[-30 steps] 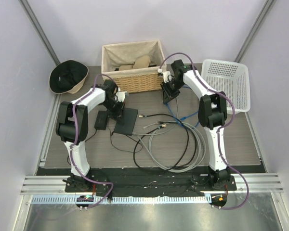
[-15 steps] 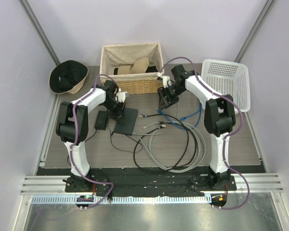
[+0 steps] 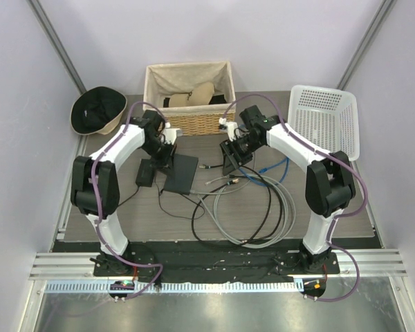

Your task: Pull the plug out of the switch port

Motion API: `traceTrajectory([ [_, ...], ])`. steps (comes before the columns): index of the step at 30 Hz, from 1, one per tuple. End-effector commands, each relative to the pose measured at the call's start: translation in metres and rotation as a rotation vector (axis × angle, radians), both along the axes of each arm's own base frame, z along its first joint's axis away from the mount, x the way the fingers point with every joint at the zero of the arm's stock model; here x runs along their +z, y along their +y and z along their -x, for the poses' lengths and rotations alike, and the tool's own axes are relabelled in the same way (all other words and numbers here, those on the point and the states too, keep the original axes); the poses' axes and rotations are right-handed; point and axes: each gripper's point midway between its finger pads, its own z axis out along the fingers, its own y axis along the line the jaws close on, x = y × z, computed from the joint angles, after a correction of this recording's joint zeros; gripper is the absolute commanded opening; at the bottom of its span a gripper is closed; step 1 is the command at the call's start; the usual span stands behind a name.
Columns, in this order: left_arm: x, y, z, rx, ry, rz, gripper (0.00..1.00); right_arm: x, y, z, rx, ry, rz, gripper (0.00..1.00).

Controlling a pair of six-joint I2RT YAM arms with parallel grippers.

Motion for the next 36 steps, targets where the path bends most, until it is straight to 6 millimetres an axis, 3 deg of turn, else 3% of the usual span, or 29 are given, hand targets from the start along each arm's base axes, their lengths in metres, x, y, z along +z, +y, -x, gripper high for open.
traceTrajectory([
  [1,0.016,0.015,0.018,-0.053,-0.002,-0.037,0.0,0.022,0.013,-0.012,-0.042,-0.091,-0.051,0.59],
  [7,-0.011,0.035,0.028,-0.067,-0.03,-0.131,0.0,0.011,0.034,-0.03,-0.088,-0.043,-0.074,0.59],
  [12,-0.019,0.041,0.025,-0.034,-0.07,-0.163,0.0,0.011,0.055,-0.024,-0.035,-0.038,-0.091,0.59],
  [15,-0.02,0.039,0.026,-0.024,-0.051,-0.159,0.0,0.002,0.057,-0.025,-0.034,-0.026,-0.071,0.59],
  [19,-0.003,0.041,0.024,-0.036,-0.129,-0.155,0.0,0.005,0.059,-0.024,-0.024,-0.041,-0.068,0.59],
  [23,-0.004,0.047,0.023,-0.028,-0.158,-0.181,0.0,0.007,0.064,-0.014,-0.003,-0.046,-0.067,0.59],
  [28,-0.018,0.043,0.012,0.021,-0.18,-0.172,0.0,0.005,0.067,-0.002,0.023,-0.017,-0.065,0.6],
  [36,-0.044,0.06,0.009,-0.034,-0.146,-0.277,0.0,0.02,0.069,0.01,0.029,-0.001,-0.119,0.6],
])
